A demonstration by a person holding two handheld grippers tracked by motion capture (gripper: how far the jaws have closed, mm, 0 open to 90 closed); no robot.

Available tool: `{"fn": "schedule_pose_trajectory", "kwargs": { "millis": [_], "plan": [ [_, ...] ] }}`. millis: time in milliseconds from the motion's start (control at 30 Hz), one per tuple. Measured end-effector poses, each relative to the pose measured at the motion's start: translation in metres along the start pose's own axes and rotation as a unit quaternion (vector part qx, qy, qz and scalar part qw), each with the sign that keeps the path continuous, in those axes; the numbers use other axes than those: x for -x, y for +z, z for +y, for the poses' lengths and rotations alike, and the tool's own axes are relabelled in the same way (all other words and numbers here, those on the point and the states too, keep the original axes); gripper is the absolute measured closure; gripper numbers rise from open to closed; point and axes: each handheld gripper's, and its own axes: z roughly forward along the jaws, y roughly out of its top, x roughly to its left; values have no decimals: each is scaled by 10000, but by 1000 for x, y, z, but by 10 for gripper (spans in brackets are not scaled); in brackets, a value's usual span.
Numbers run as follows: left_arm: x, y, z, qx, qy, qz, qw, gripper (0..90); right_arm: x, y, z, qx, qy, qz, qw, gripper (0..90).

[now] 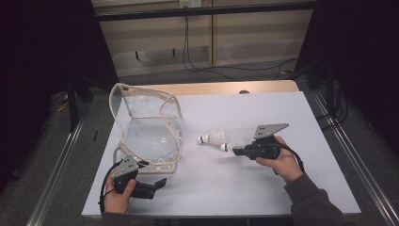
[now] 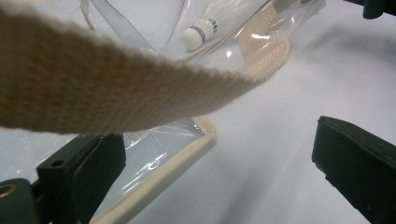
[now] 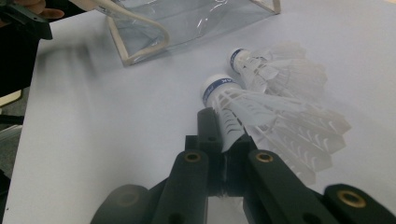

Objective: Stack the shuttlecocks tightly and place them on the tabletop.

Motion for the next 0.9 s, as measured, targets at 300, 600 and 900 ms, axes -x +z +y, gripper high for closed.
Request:
{"fn": "schedule_pose_trajectory", "kwargs": {
  "millis": [300, 600, 900],
  "plan": [
    [0, 0, 0, 17, -6, 1, 10000, 29, 5, -4, 0, 47, 42, -85, 9999, 890],
    [0, 0, 0, 17, -16, -3, 10000, 28, 11, -7, -2, 34, 60, -217, 9997, 890],
    [0, 0, 0, 13, -16, 0, 10000, 29, 15, -7, -3, 4, 78, -314, 9995, 889]
  ]
}}
